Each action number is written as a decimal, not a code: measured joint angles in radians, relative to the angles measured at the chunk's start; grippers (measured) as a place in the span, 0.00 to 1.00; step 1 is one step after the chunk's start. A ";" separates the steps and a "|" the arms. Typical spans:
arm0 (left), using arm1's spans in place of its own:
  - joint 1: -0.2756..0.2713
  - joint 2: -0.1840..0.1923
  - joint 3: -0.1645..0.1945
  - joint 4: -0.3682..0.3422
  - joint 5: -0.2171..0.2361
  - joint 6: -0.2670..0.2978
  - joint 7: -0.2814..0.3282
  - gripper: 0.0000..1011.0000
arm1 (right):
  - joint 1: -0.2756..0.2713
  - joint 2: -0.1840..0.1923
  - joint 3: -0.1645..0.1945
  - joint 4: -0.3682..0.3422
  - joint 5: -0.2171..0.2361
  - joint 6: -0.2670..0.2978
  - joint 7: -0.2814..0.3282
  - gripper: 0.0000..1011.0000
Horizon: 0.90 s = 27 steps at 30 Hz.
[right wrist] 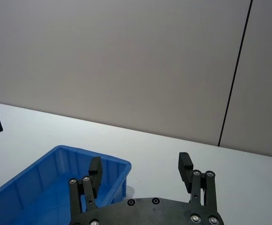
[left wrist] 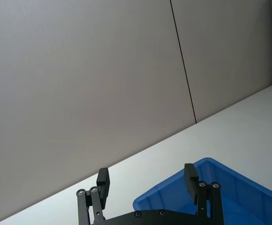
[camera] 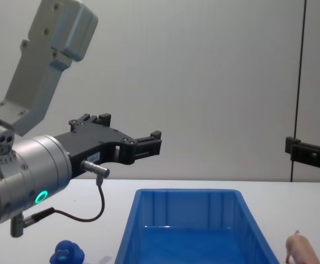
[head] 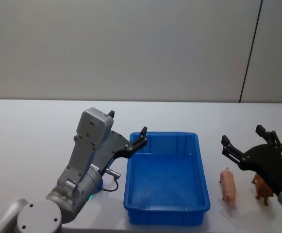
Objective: Pick up the two dolls from the table and place them into the box.
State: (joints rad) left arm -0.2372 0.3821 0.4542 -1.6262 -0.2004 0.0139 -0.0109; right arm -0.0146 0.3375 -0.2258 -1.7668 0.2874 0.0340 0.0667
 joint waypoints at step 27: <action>0.000 0.000 0.000 0.000 0.000 0.000 0.000 0.99 | 0.000 0.000 0.000 0.000 0.000 0.000 0.000 0.99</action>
State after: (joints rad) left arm -0.2372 0.3821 0.4542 -1.6262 -0.2004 0.0139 -0.0109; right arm -0.0146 0.3375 -0.2258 -1.7668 0.2873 0.0340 0.0667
